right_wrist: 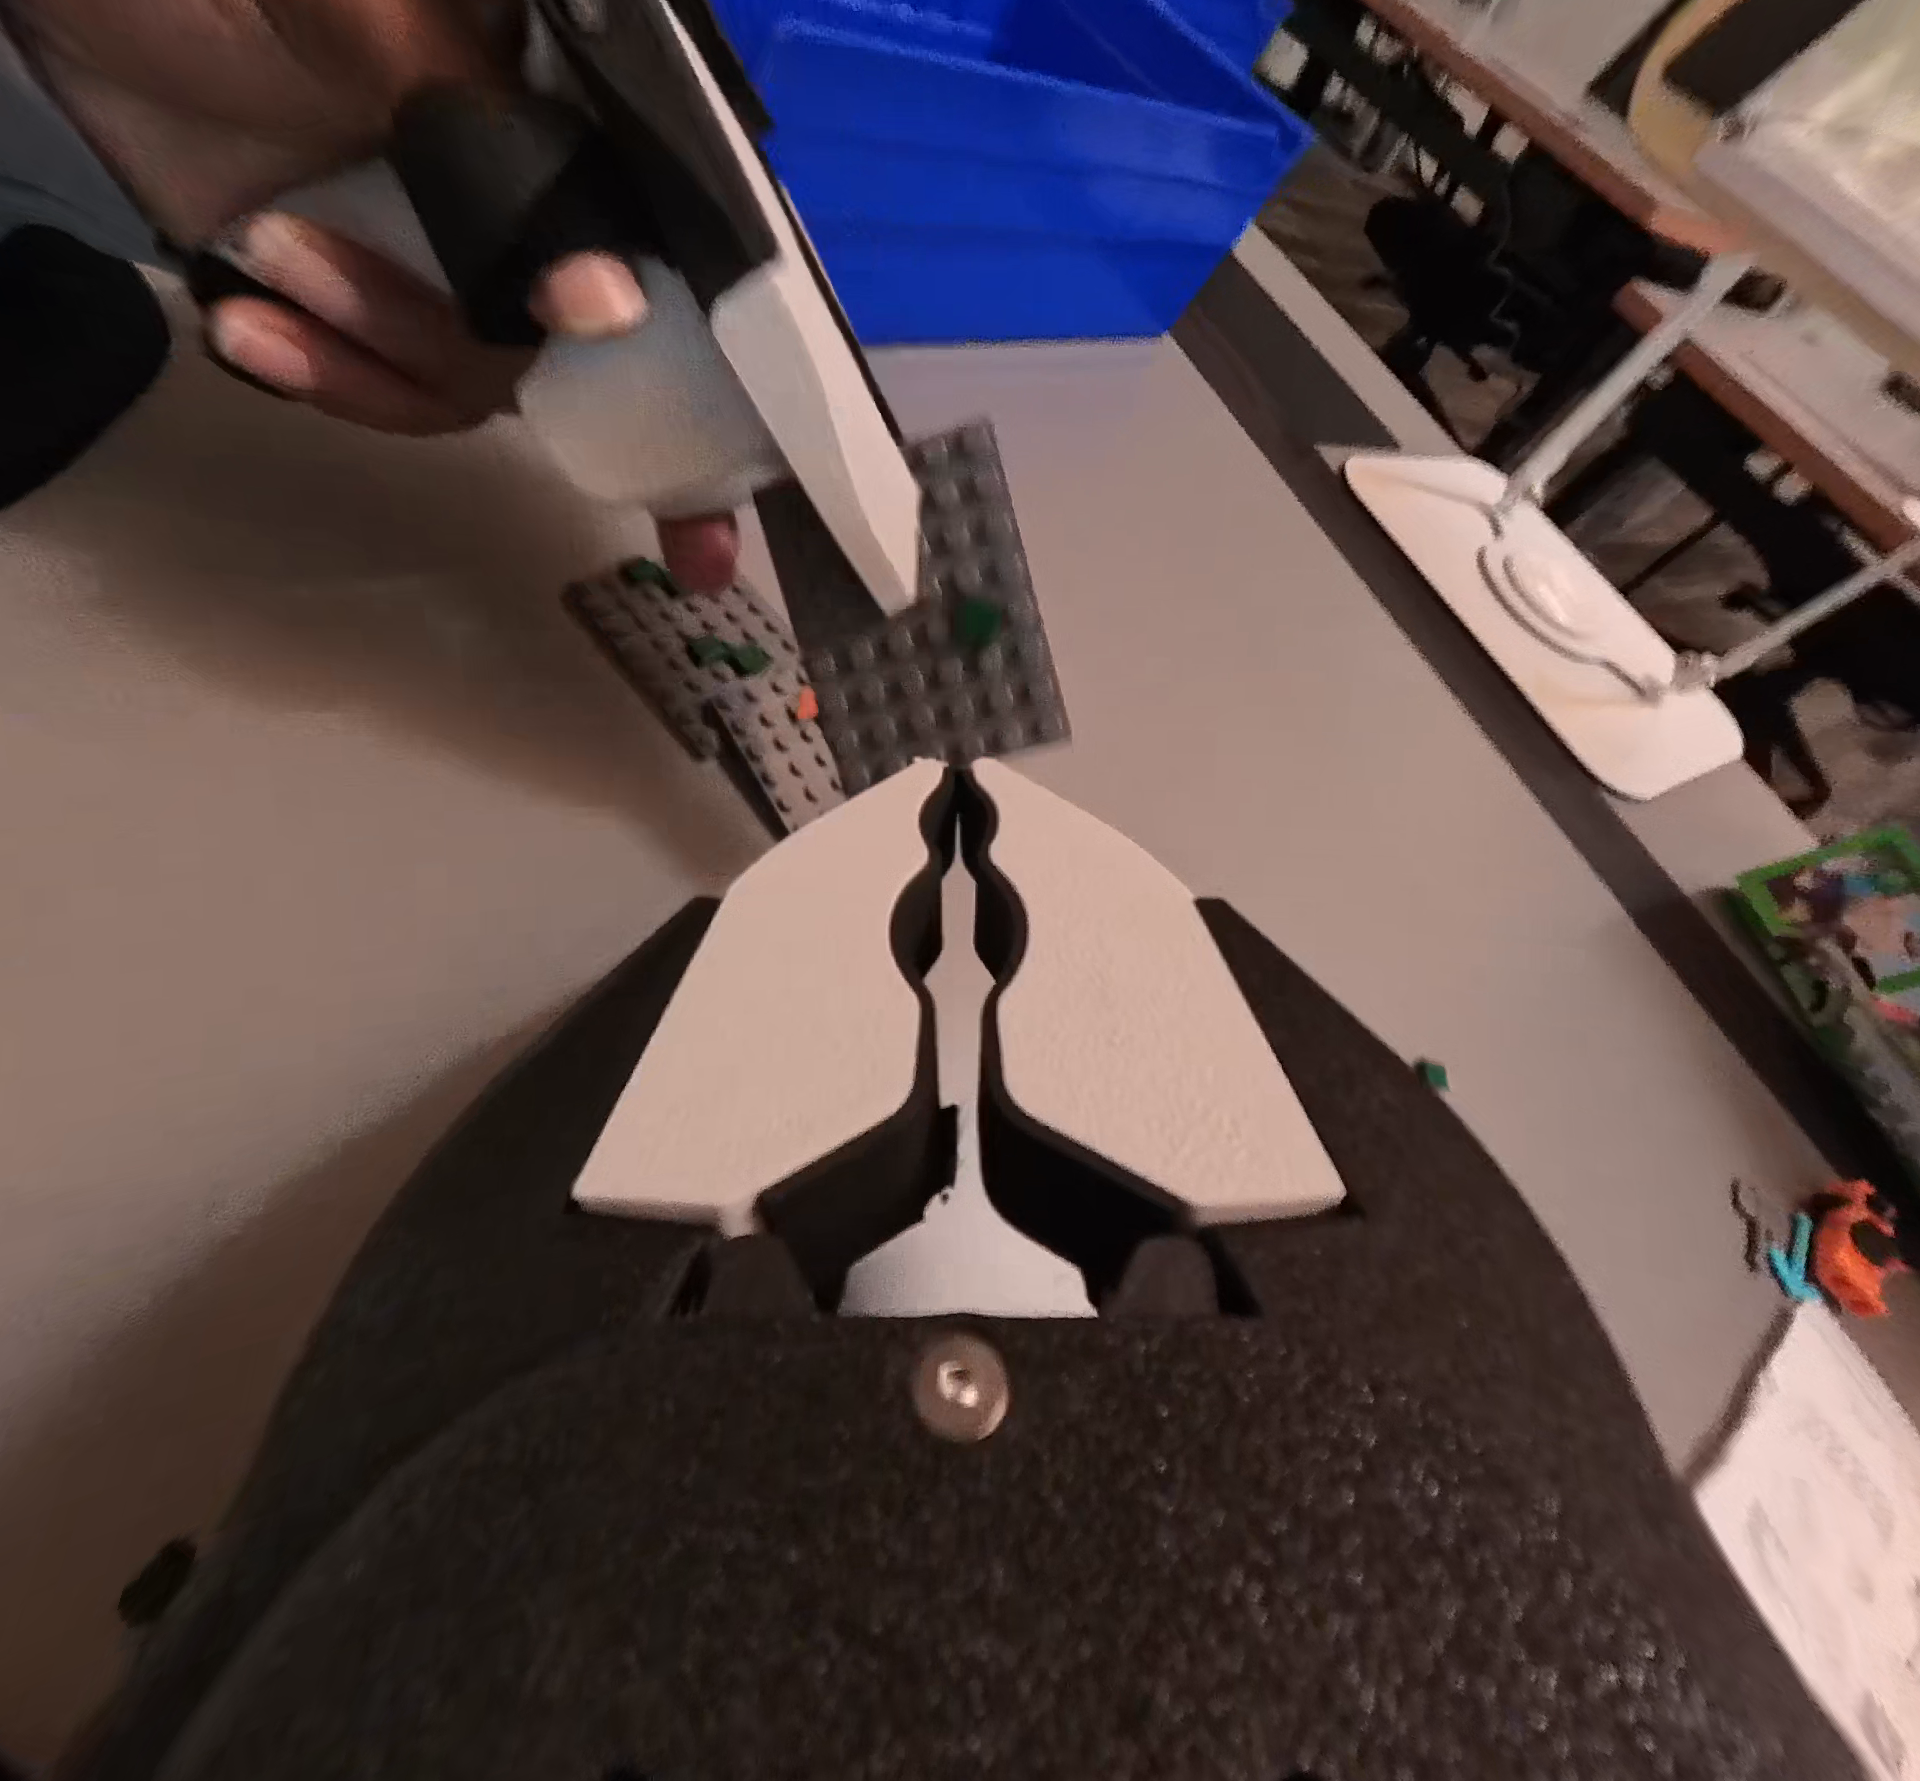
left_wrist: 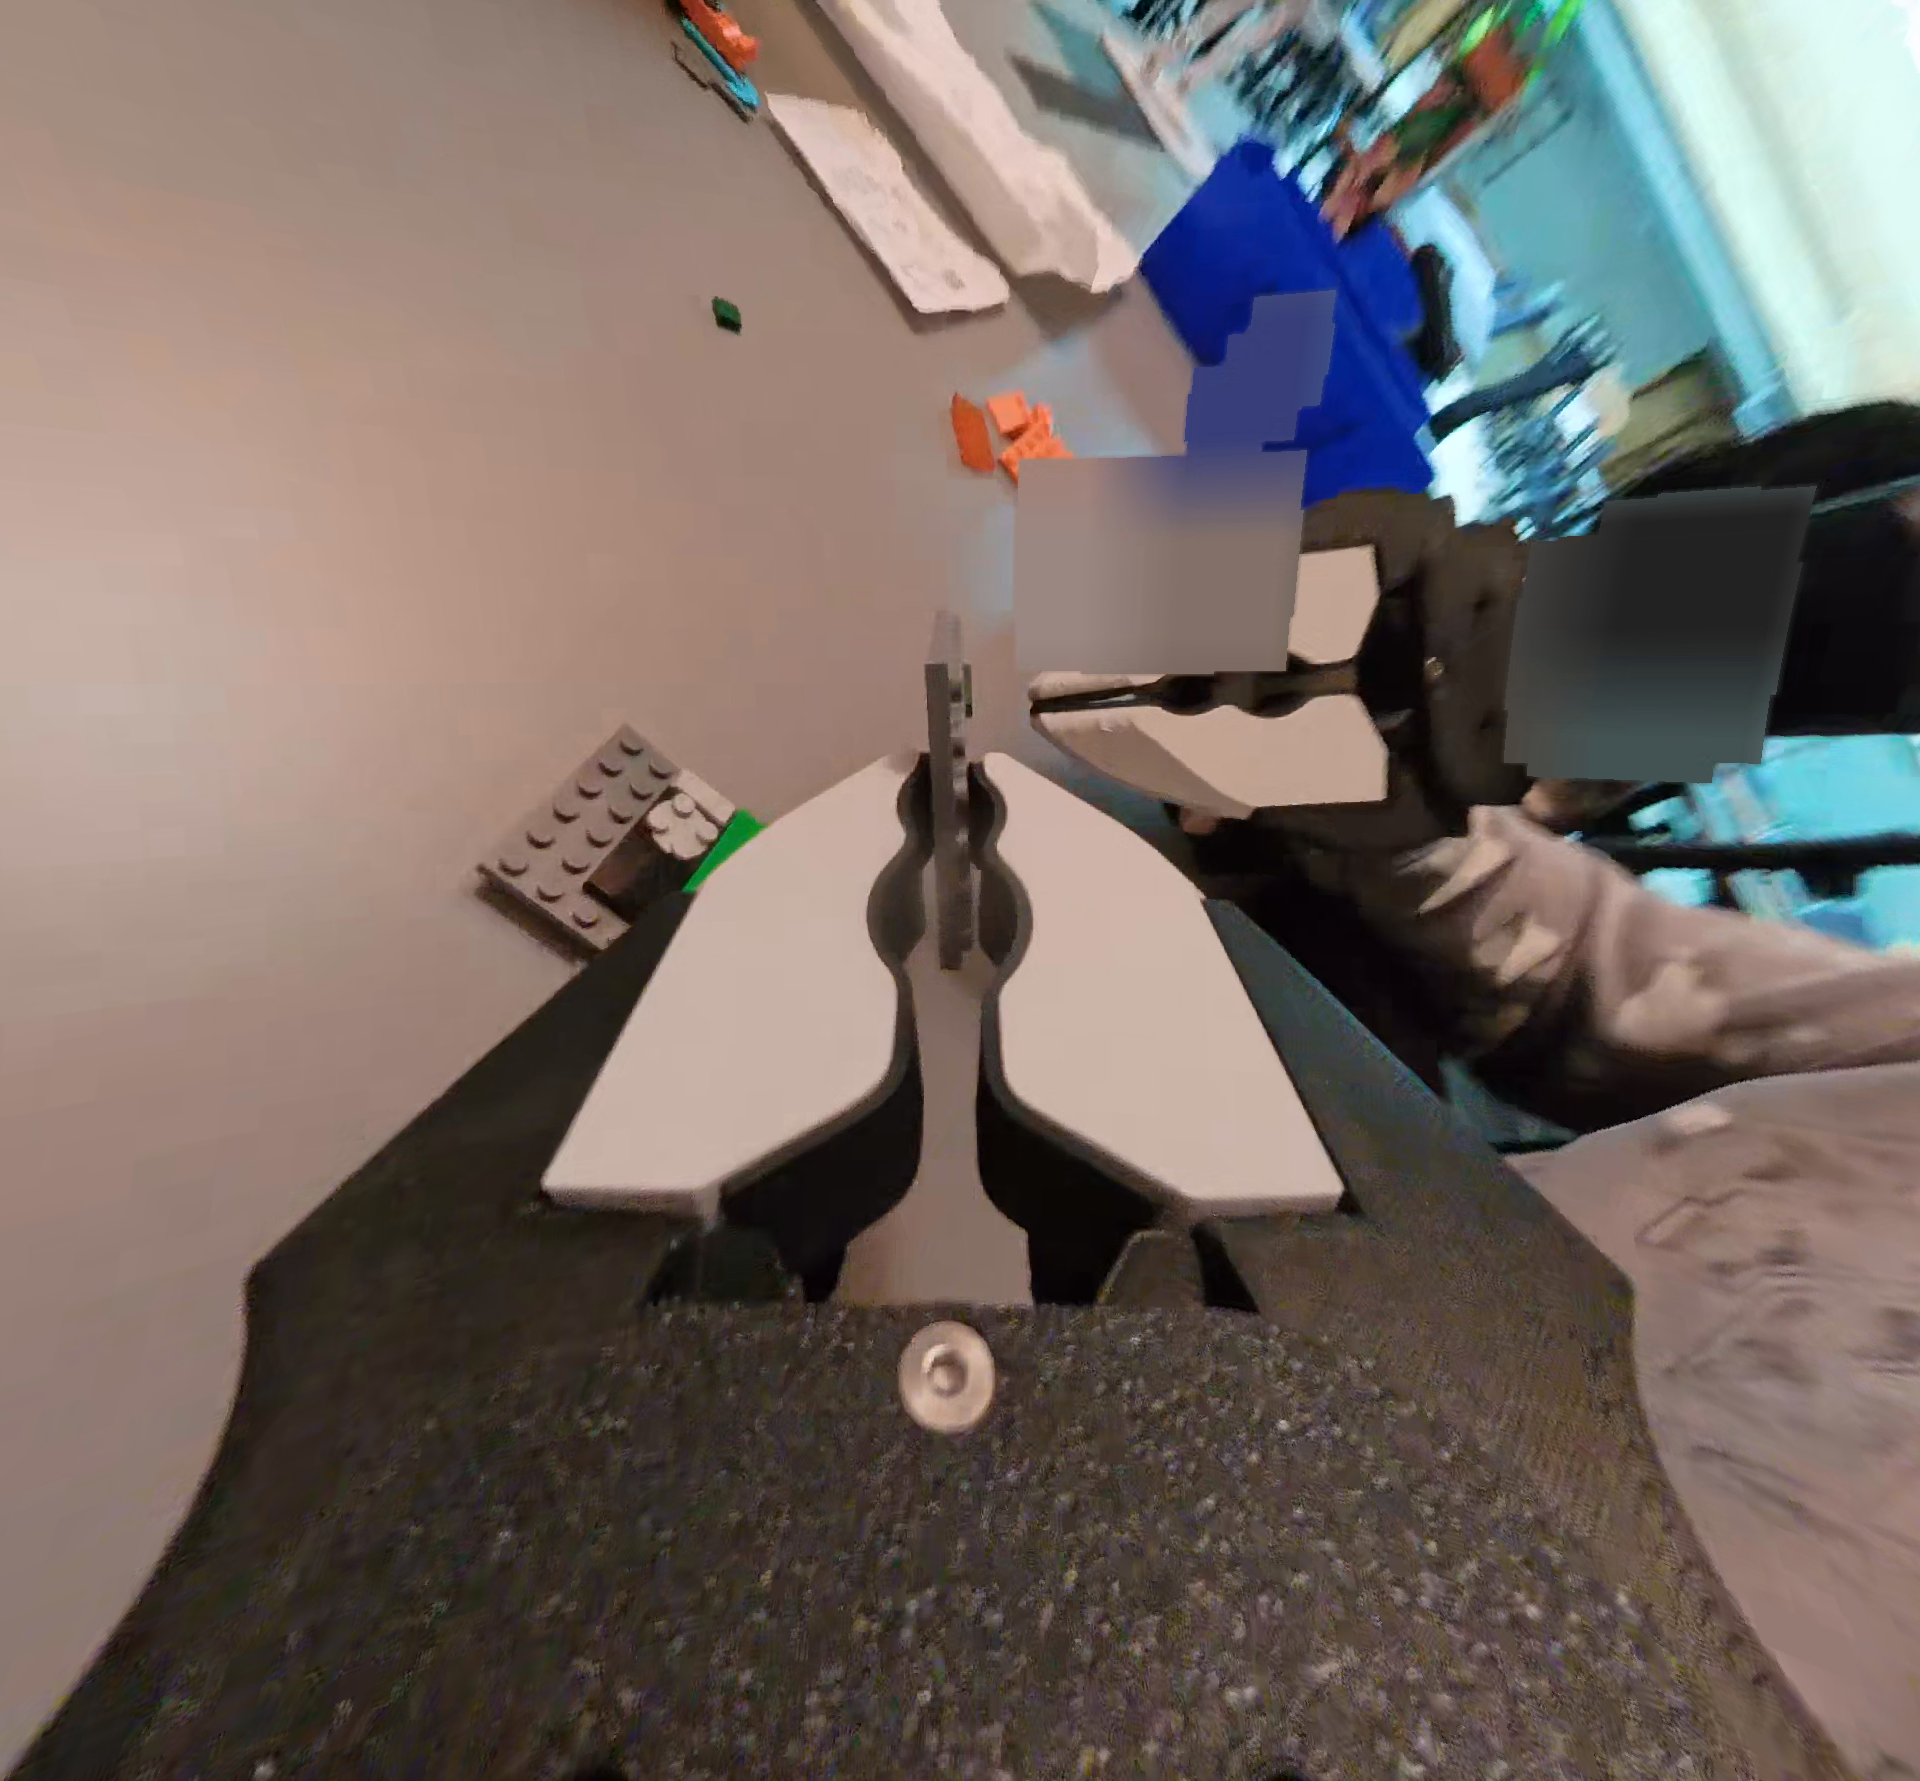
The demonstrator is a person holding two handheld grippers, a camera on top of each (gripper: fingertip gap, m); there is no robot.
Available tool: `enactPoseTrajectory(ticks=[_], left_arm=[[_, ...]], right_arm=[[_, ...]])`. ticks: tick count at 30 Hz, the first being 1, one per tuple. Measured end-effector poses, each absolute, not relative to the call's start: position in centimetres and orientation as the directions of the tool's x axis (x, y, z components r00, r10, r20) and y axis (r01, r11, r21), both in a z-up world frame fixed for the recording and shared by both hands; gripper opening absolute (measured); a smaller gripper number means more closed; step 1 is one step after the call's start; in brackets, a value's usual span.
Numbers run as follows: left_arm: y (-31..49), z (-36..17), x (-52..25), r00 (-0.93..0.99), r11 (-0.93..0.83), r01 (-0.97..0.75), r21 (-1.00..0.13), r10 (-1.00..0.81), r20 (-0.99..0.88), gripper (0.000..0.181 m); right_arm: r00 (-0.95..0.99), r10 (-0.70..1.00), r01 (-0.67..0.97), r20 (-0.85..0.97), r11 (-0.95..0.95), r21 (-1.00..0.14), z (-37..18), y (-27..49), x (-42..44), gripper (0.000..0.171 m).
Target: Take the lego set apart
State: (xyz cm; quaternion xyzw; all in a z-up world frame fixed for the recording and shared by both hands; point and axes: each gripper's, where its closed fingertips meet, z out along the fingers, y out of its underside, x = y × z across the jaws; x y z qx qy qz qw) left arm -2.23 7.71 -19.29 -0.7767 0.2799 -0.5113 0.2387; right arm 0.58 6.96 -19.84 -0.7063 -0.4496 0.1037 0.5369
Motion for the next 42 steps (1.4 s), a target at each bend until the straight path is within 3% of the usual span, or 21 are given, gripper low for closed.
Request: enactPoseTrajectory(ticks=[7, 12, 27, 42], left_arm=[[8.8, -18.4, -2.5, 0.277, -0.788, -0.069, -0.612, -0.604, 0.747, 0.005], [7.8, -16.6, -1.4, 0.203, -0.774, -0.029, -0.633, -0.625, 0.754, 0.006], [6.2, -12.2, -0.6, 0.279, -0.512, 0.184, -0.839, -0.791, 0.544, 0.005], [6.4, -14.2, 0.1, 0.338, -0.518, 0.112, -0.848, -0.782, 0.523, 0.005]], right_arm=[[0.57, 0.748, 0.739, 0.34, -0.287, -0.609, -23.7, 7.2, 4.2, 0.0], [0.548, 0.756, 0.773, 0.359, -0.294, -0.562, -24.8, 7.3, 3.5, 0.0], [0.712, 0.642, 0.612, 0.284, -0.371, -0.698, -22.9, 8.9, 1.0, 0.0], [0.709, 0.641, 0.625, 0.296, -0.376, -0.684, -23.3, 8.8, 0.7, 0.0]])
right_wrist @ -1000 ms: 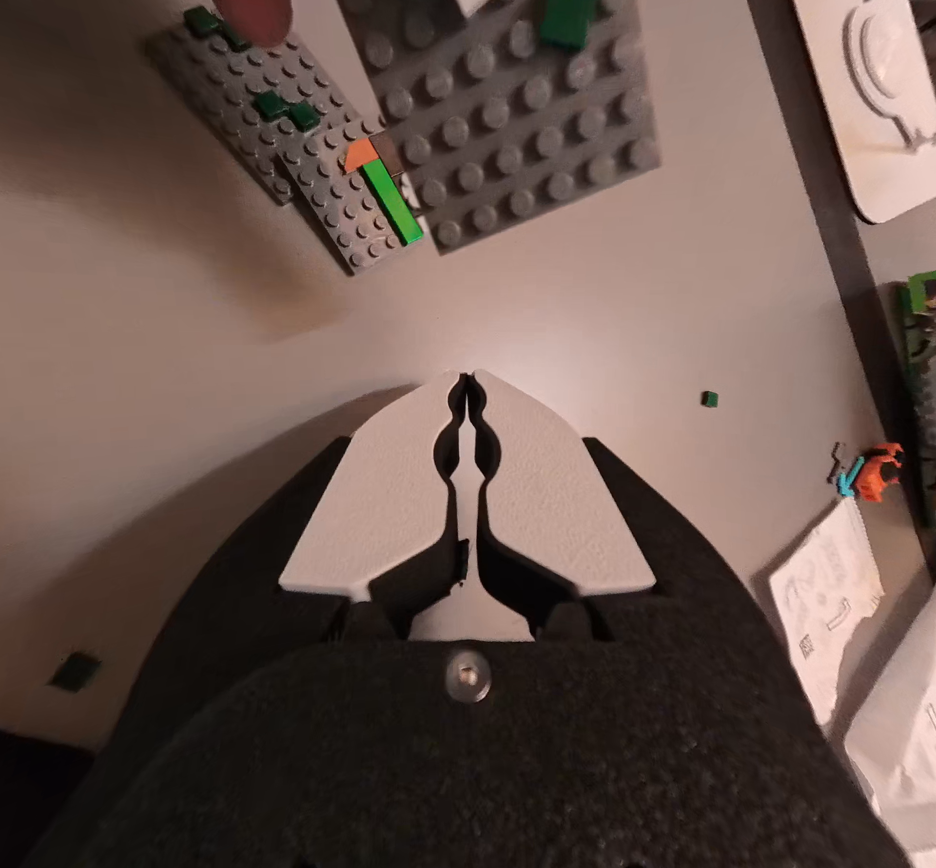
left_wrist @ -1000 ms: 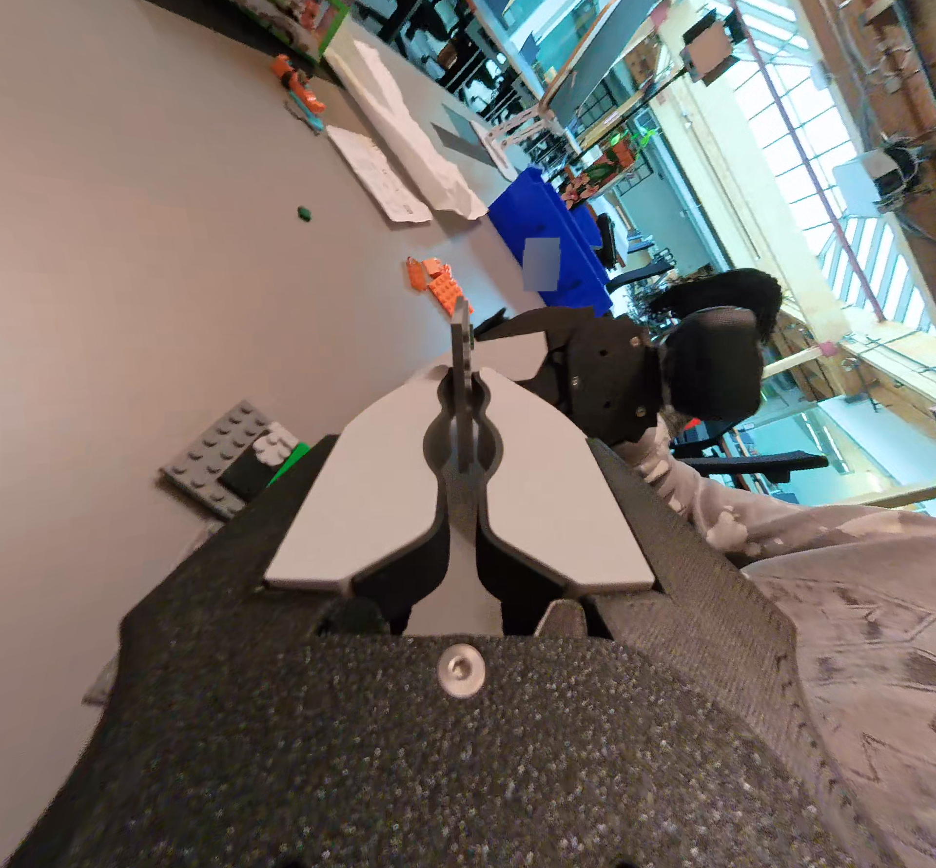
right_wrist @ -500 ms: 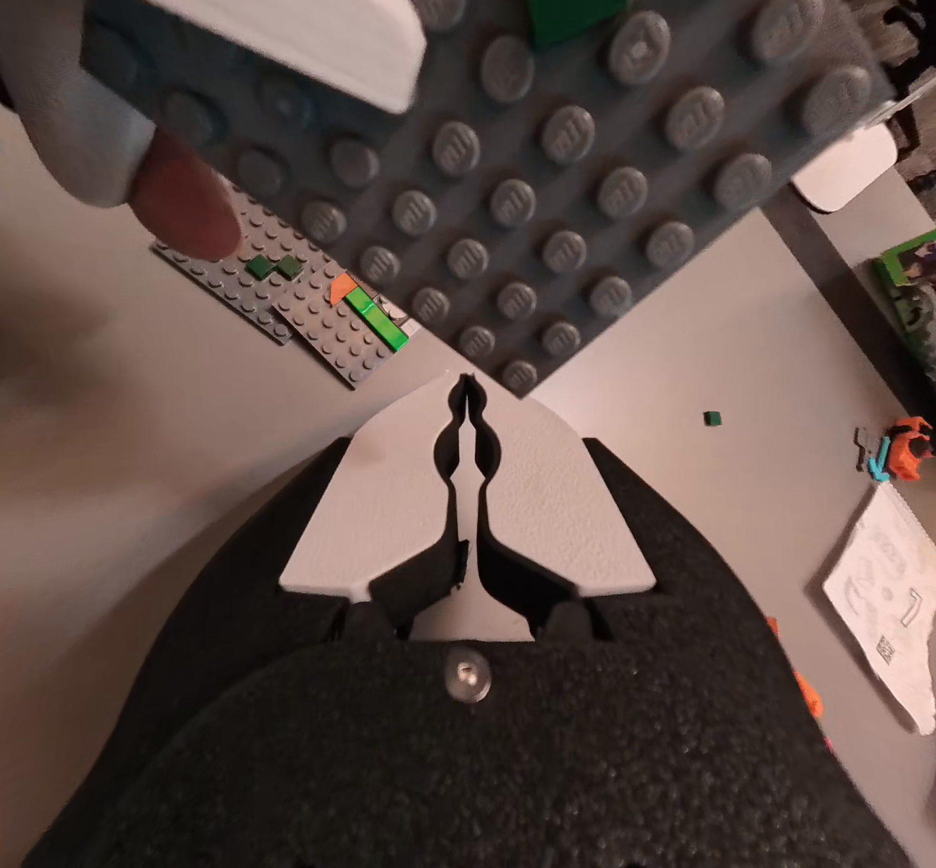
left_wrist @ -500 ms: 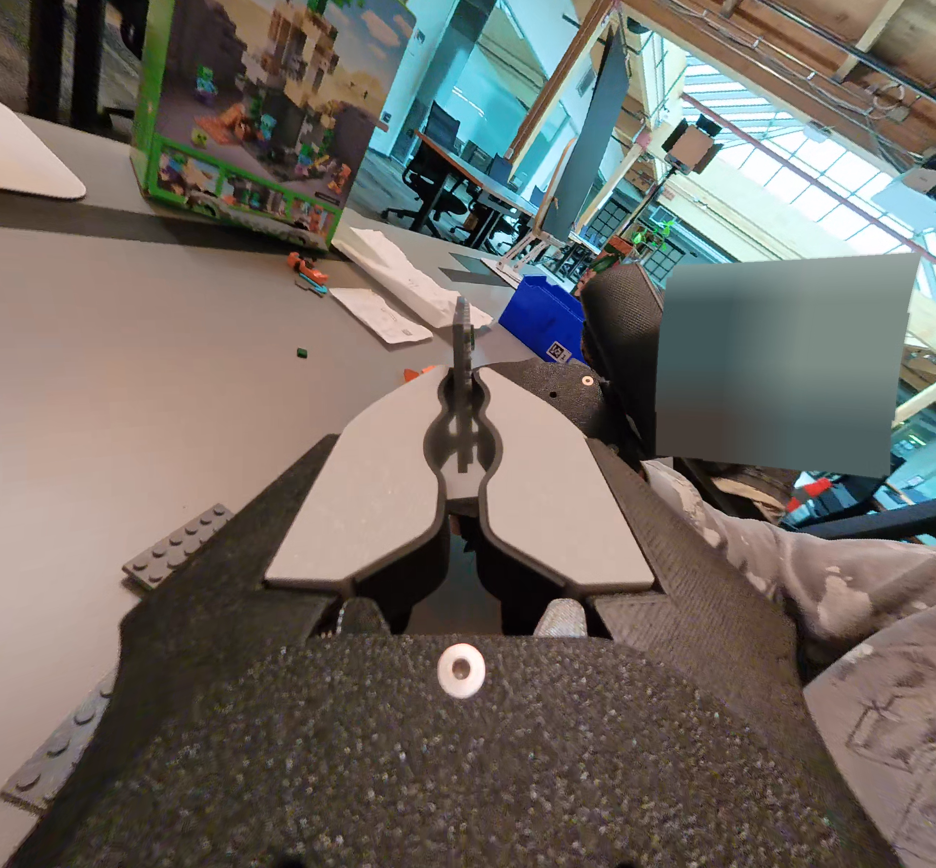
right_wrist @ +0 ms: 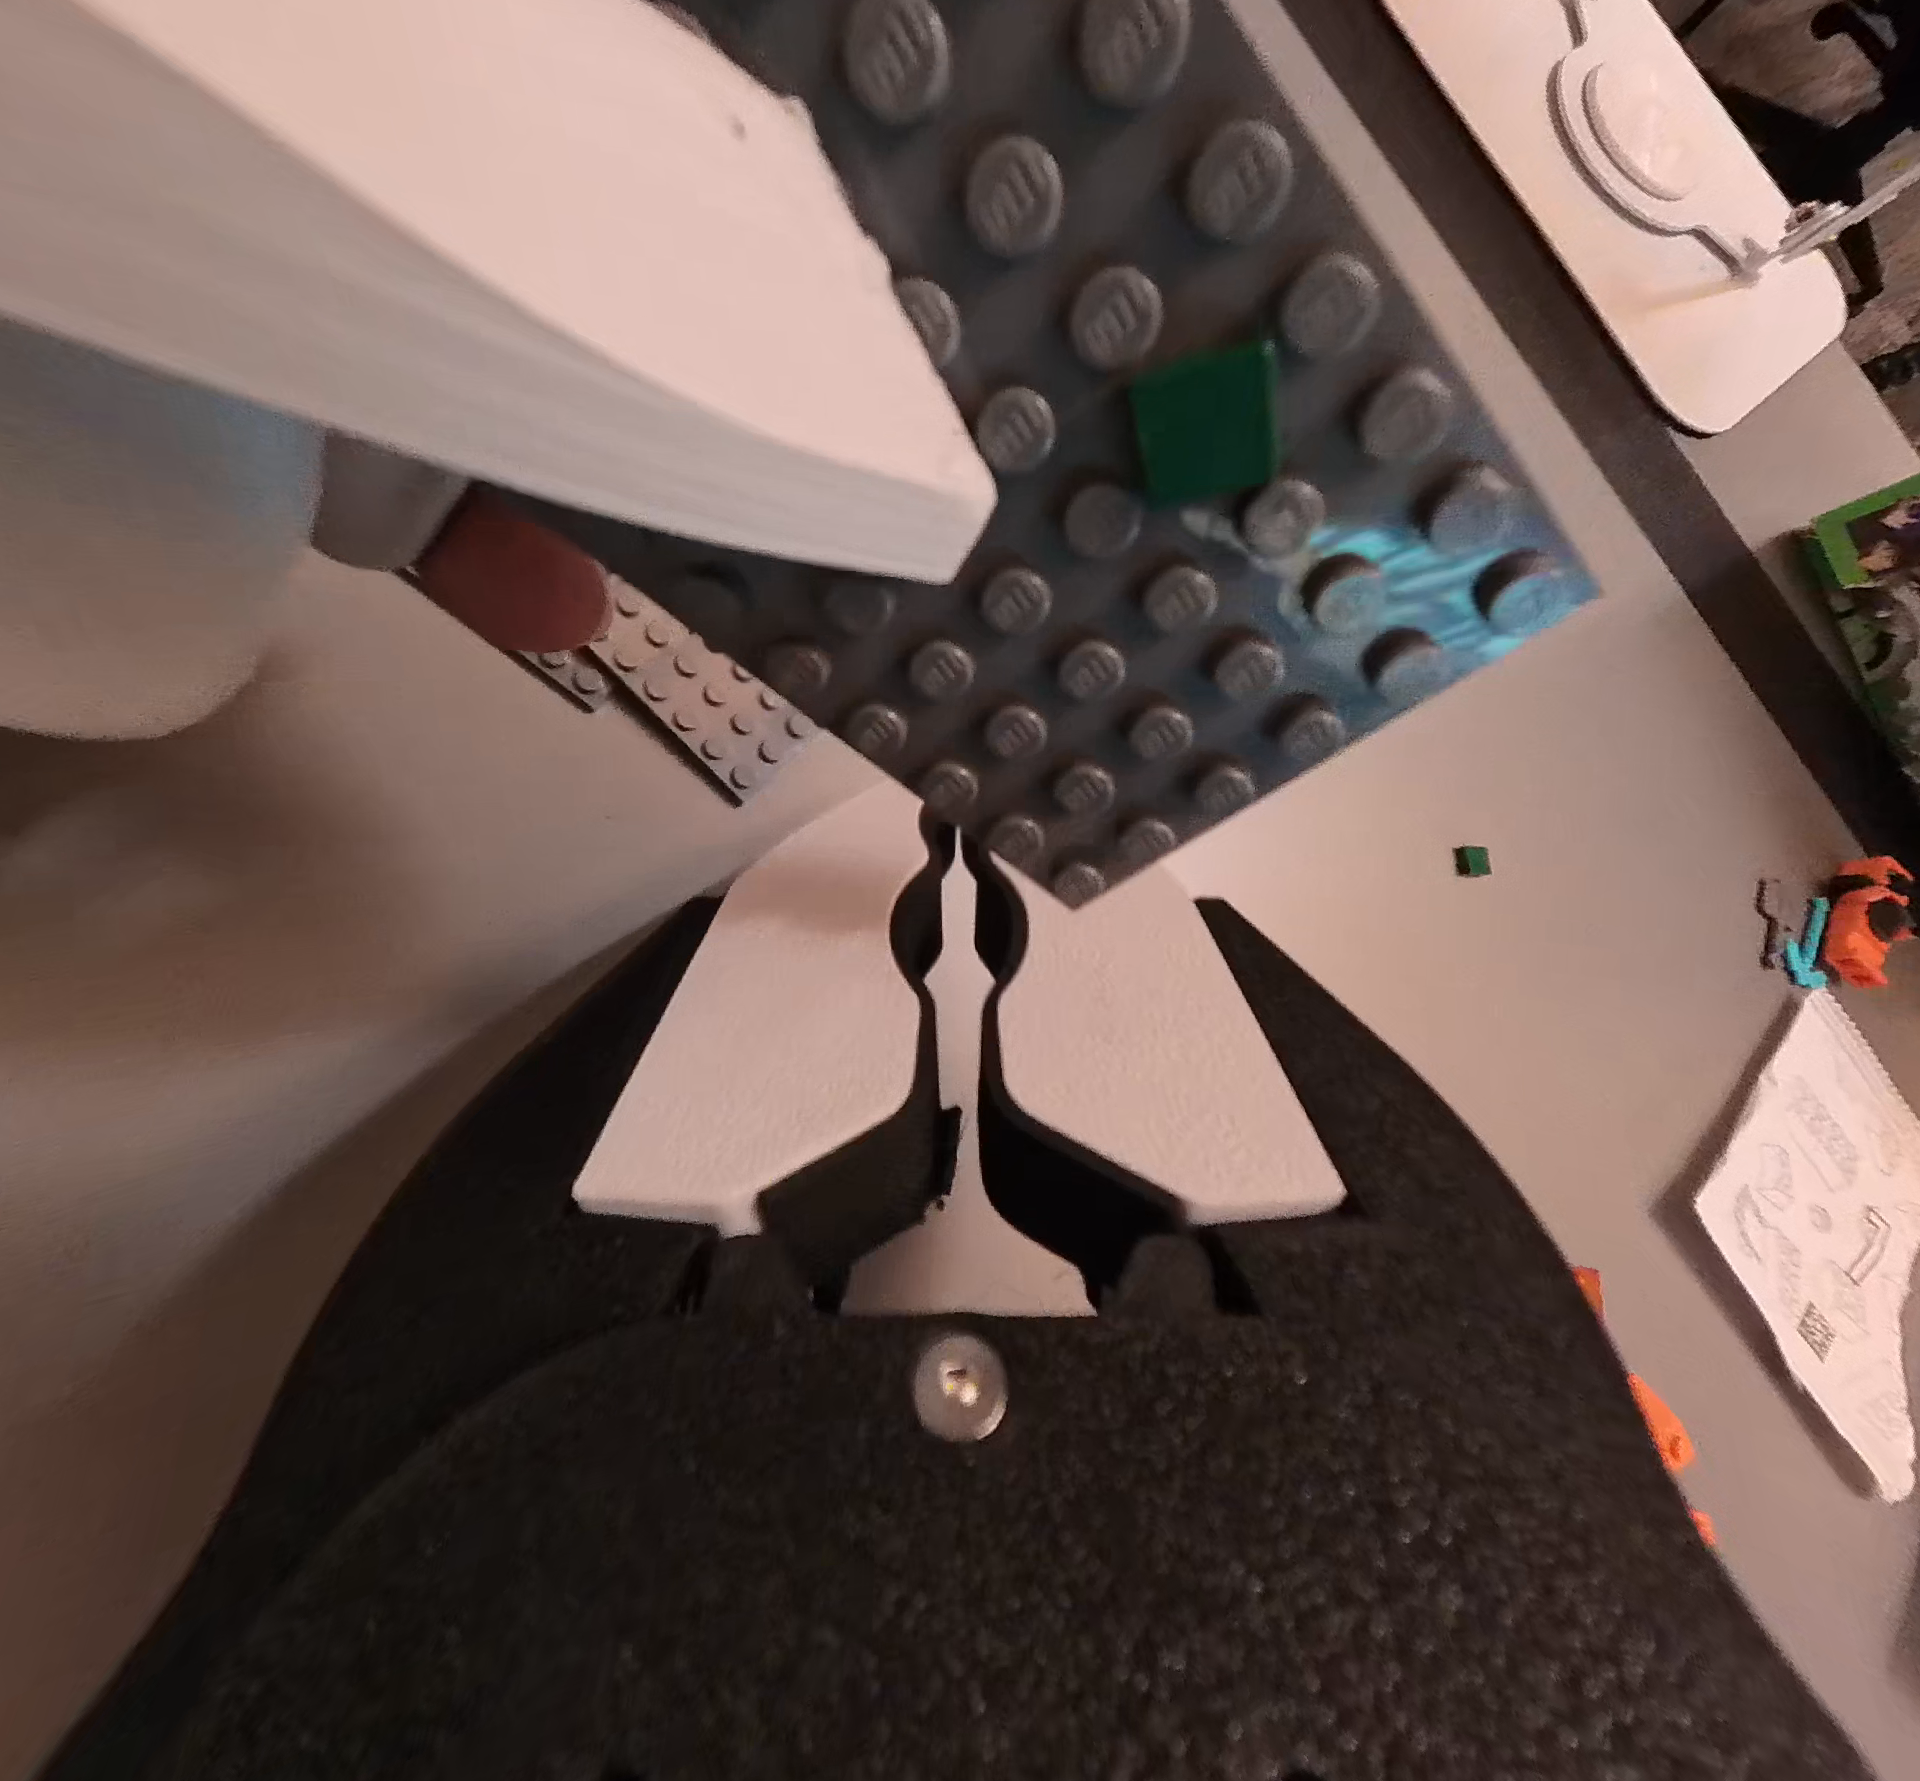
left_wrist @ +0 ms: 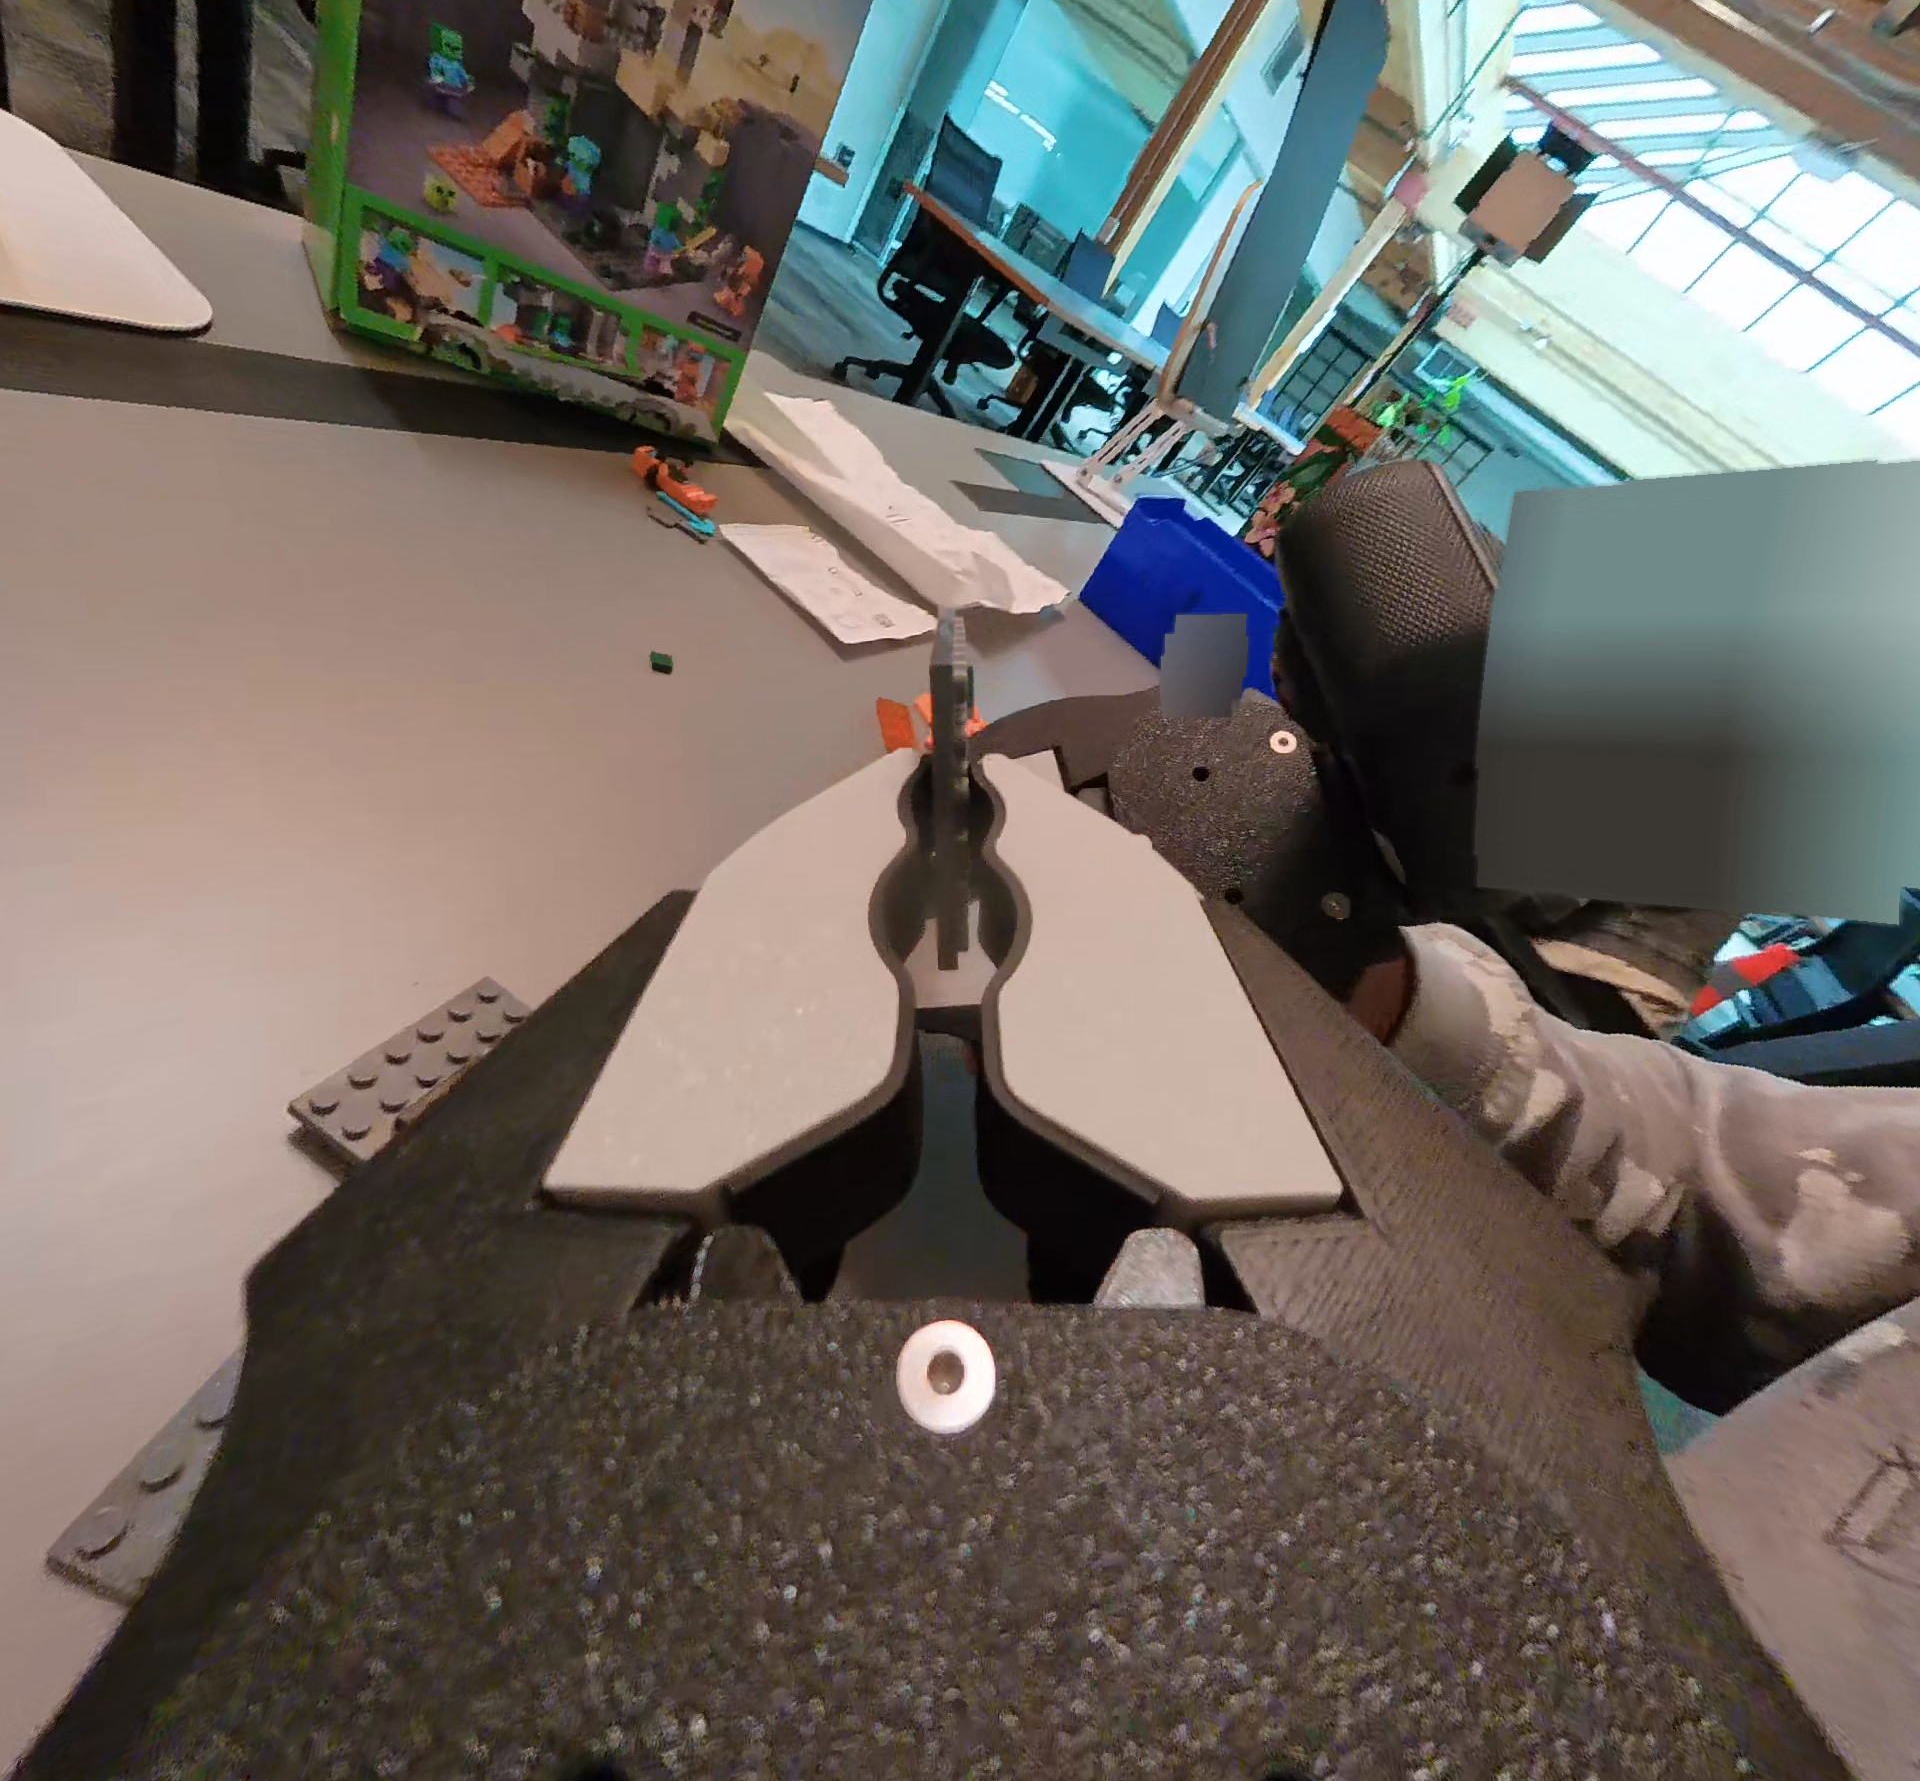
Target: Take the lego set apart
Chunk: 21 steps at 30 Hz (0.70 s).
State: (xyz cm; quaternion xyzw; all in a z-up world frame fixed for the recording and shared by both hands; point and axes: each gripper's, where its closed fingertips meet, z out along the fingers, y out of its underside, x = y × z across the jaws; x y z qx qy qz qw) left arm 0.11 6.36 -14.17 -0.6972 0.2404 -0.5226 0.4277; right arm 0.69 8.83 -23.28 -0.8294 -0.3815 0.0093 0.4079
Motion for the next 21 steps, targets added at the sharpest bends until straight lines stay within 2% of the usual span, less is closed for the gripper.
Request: enactPoseTrajectory(ticks=[3, 8, 21], left_arm=[[6.71, -14.61, -0.07, 0.407, -0.456, 0.065, -0.888, -0.8, 0.441, 0.005], [7.24, -14.65, -0.52, 0.531, -0.216, -0.076, -0.973, -0.835, 0.143, 0.005], [7.32, -14.88, -0.61, 0.571, -0.077, -0.181, -0.98, -0.82, -0.041, 0.005]], right_arm=[[0.703, 0.646, 0.633, 0.296, -0.381, -0.674, -23.66, 8.76, 0.71, 0.0], [0.699, 0.655, 0.634, 0.289, -0.379, -0.674, -23.77, 8.6, 0.52, 0.0], [0.688, 0.661, 0.64, 0.299, -0.359, -0.68, -23.49, 8.48, 0.34, 0.0]])
